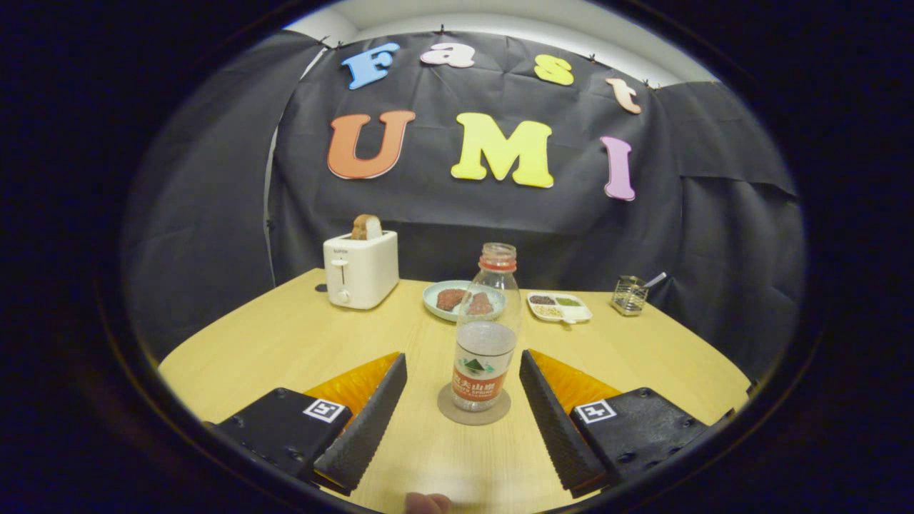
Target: Take the bottle from table, then pour the juice into the cup, finally place the bottle on the coaster
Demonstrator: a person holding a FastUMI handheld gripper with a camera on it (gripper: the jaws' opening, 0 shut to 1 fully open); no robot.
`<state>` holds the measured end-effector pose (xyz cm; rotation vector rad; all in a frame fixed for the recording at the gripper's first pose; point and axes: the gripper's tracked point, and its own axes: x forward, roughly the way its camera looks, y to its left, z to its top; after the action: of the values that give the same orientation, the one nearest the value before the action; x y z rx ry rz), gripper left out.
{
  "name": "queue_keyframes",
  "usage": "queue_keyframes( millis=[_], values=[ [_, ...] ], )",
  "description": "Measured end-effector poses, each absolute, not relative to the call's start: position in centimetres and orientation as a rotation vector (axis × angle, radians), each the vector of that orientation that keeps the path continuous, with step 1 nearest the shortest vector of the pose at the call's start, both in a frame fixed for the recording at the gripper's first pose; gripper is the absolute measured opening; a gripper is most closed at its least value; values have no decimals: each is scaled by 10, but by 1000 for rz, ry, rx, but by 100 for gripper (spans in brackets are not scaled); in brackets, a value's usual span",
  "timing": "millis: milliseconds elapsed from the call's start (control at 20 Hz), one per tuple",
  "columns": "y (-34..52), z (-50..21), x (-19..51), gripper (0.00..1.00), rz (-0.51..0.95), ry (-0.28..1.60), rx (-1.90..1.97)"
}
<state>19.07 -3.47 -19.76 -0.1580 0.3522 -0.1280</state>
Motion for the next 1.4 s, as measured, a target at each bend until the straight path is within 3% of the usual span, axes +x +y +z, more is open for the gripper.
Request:
queue_keyframes(
  millis=[400,600,1000,1400],
  values=[
    [40,-33,98,100,-40,118,-63],
    [44,15,51,100,-52,52,-63],
    [31,61,-9,100,-28,-39,-20],
    [34,51,-39,100,20,-37,16]
  ],
)
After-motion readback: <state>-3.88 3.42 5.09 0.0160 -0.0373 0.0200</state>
